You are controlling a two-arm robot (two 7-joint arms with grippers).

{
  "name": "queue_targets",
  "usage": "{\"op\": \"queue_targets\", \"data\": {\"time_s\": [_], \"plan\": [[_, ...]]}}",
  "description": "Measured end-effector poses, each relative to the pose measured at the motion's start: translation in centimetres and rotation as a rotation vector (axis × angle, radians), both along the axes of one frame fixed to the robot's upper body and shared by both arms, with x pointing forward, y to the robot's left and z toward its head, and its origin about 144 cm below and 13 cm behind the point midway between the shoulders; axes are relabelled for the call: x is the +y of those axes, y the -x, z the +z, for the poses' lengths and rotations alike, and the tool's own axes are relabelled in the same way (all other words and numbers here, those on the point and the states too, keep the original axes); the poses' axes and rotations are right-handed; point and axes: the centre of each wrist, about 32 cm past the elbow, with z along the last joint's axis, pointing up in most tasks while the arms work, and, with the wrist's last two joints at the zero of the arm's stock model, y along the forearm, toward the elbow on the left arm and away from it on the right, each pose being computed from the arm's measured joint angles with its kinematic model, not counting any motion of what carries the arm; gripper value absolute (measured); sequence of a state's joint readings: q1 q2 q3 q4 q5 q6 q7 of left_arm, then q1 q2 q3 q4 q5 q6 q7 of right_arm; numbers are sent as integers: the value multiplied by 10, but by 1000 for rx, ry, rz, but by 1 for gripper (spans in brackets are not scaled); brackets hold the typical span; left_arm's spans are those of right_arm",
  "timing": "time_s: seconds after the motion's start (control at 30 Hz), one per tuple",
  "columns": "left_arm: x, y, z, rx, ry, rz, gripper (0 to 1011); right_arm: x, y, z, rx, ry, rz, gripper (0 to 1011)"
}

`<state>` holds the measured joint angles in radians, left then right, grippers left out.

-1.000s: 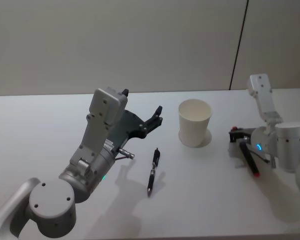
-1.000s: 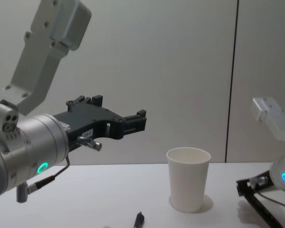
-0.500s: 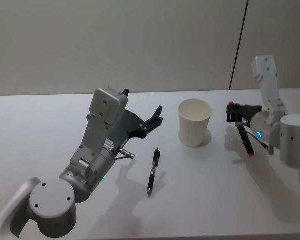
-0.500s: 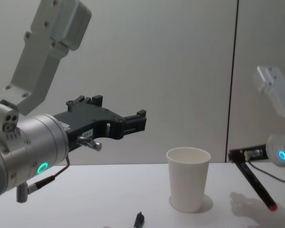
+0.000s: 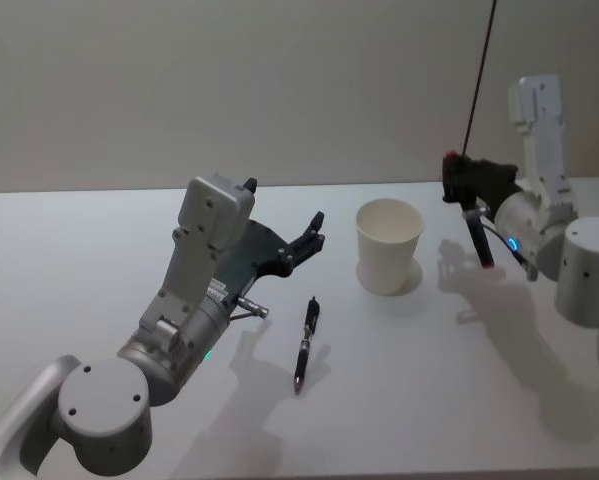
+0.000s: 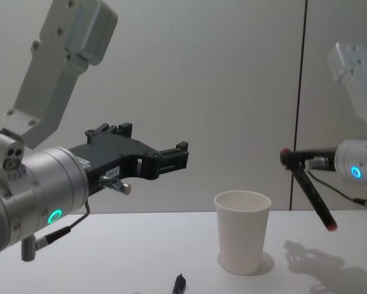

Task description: Place the pen into the pen holder.

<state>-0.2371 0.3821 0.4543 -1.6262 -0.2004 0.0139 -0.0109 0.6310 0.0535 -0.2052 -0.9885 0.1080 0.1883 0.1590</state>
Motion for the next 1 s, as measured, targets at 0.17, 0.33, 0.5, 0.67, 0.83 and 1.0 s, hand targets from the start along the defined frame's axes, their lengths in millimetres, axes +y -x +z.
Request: {"op": "queue_targets", "data": {"time_s": [0.17,0.33,0.5,0.67,0.83,1.0], "plan": [[0,0,0,0,0,0,1004,3,-1,3,-89,-17,26,164],[0,0,0,0,0,0,1004,7,-3,5,-163,-33,49,164],[0,0,0,0,0,0,1004,13,-7,5,-247,-56,79,163],[0,0,0,0,0,0,1004,19,-12,2,-320,-75,105,164],[0,0,0,0,0,0,1004,29,-19,-6,-395,-96,133,164],[0,0,0,0,0,0,1004,36,-25,-14,-440,-110,149,164]]}}
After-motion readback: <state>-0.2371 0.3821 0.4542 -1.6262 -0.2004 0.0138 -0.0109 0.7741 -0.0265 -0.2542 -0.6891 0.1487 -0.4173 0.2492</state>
